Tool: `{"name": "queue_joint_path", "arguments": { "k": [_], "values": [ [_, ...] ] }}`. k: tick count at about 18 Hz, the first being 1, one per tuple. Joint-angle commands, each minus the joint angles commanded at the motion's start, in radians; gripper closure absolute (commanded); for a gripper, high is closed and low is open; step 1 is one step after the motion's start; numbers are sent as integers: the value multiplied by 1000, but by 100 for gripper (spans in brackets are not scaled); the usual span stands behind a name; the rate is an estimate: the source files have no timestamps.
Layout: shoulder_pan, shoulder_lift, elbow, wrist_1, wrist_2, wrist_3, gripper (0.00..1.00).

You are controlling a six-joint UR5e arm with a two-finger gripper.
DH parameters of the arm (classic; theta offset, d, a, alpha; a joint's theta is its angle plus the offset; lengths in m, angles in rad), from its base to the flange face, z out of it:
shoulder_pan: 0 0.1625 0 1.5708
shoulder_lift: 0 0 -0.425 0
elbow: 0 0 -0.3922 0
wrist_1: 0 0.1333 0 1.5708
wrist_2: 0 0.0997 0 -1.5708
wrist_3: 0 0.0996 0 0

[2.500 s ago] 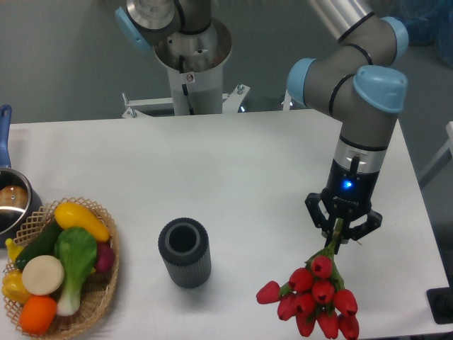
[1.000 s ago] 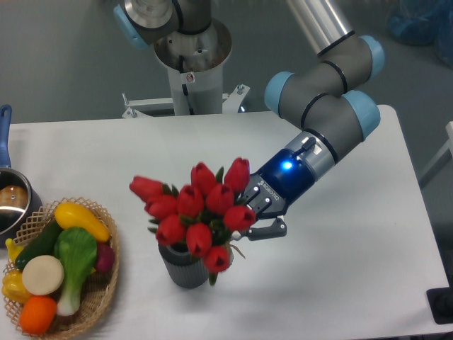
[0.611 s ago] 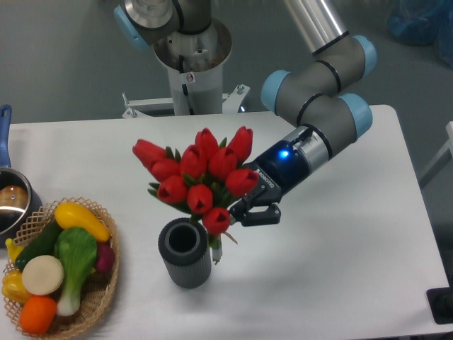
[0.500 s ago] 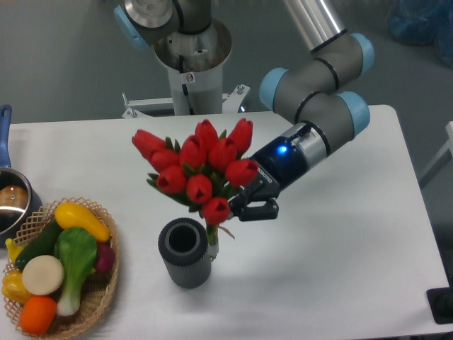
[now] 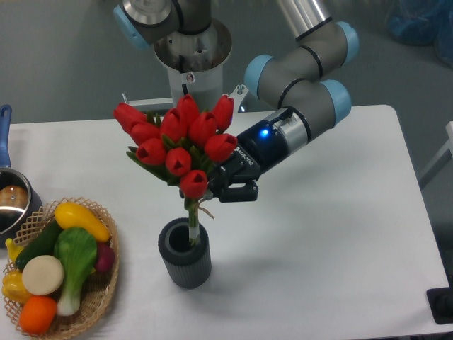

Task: Insert the flowers into the vase
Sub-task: 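Lower the tulip stems down into the grey vase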

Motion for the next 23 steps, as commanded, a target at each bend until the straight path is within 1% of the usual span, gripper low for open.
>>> {"name": "queue_joint_path", "arguments": {
  "k": [11, 14, 23],
  "values": [
    [-3, -24, 3, 0, 9, 9, 81],
    [-6, -40, -5, -2, 9, 43, 81],
    [-12, -63, -18, -2, 11, 45, 81]
  ]
}}
